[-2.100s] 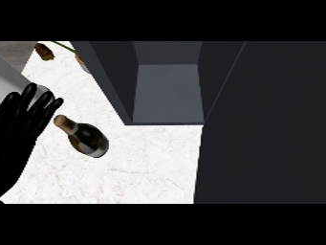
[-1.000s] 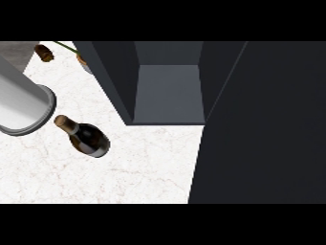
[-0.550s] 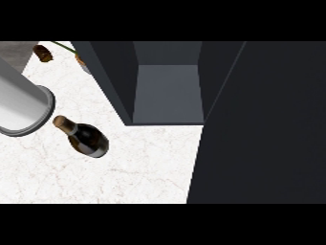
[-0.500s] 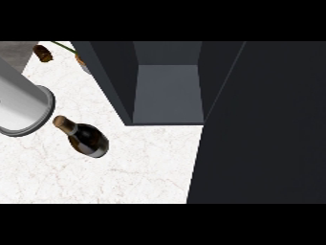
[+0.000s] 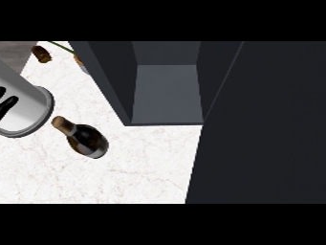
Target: Pick up the wine, place it into the cabinet and close the cabinet
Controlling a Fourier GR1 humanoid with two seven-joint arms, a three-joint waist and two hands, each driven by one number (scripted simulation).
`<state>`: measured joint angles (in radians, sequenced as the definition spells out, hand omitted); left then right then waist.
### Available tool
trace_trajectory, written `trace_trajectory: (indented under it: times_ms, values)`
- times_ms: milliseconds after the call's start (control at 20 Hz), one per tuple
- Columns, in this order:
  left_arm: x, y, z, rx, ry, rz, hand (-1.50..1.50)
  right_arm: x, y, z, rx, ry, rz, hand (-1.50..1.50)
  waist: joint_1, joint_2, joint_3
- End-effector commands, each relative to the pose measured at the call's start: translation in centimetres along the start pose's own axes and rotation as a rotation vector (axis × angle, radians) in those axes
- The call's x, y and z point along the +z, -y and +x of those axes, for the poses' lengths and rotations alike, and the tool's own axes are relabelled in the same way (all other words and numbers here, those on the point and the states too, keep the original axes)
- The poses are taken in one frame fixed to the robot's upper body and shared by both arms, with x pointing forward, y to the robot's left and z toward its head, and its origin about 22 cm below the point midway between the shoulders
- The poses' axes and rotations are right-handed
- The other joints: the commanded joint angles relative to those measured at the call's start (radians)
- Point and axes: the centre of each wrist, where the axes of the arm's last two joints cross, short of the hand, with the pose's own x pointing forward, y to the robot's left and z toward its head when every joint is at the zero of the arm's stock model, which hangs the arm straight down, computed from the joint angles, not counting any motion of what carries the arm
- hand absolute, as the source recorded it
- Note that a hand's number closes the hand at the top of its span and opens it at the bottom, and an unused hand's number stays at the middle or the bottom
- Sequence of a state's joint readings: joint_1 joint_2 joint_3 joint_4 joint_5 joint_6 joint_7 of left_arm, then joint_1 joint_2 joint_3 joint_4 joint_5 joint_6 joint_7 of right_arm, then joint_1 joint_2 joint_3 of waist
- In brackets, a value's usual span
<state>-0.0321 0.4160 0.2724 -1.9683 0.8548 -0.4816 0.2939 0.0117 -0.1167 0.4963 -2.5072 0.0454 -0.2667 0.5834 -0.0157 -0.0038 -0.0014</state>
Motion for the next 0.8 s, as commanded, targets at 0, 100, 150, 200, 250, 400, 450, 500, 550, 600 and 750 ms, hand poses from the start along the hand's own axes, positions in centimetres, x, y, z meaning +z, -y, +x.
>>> trace_trajectory:
  times_ms: [0, 100, 150, 200, 250, 400, 450, 500, 550, 600, 750]
  values:
    - [-0.5, 0.4, -1.1, -0.012, -0.014, -0.003, -1.5, 3.9, 0.5, 4.1, 0.046, 0.107, -0.037, -1.5, -0.005, -0.002, 0.0]
    - [0.4, -0.9, -2.9, -0.009, -0.032, 0.014, -1.5, 3.1, -0.4, 3.0, 0.037, 0.105, -0.052, -1.5, -0.006, -0.001, -0.001]
    - [-0.5, -0.8, -3.7, -0.026, -0.034, 0.012, -1.5, 1.9, -0.4, 3.4, 0.043, 0.099, -0.05, -1.5, -0.003, 0.001, -0.002]
    - [-0.4, -0.4, -4.3, -0.023, -0.022, 0.016, -1.5, 2.3, -0.3, 3.2, 0.051, 0.105, -0.032, -1.5, -0.002, 0.001, -0.001]
    - [-1.1, -2.1, -4.2, -0.012, -0.036, 0.018, -1.5, 2.8, -0.3, 2.9, 0.046, 0.09, -0.043, -1.5, -0.009, 0.001, 0.0]
    - [0.2, -1.9, -5.7, -0.007, -0.022, 0.056, -1.5, 3.2, -0.2, 3.8, 0.037, 0.099, -0.049, -1.5, -0.004, -0.001, -0.001]
    - [0.4, -1.8, -7.3, -0.018, -0.044, 0.025, -1.5, 1.8, -0.5, 3.0, 0.046, 0.101, -0.056, -1.5, 0.0, 0.001, -0.001]
    - [0.5, -1.4, -8.1, -0.012, -0.052, 0.041, -1.5, 1.6, 0.1, 2.7, 0.068, 0.109, -0.053, -1.5, 0.002, 0.002, 0.0]
    - [-0.6, -2.1, -8.6, -0.022, -0.054, 0.041, -1.5, 2.8, -0.5, 3.7, 0.033, 0.094, -0.048, -1.5, -0.012, 0.0, -0.001]
    - [0.4, -3.7, -8.6, -0.021, -0.055, 0.053, -1.5, 1.9, -0.1, 3.4, 0.051, 0.117, -0.053, -1.5, -0.005, 0.003, -0.001]
    - [0.7, -2.9, -10.7, -0.022, -0.061, 0.085, -1.5, 3.3, -0.4, 4.0, 0.038, 0.094, -0.034, -1.5, -0.009, -0.001, -0.001]
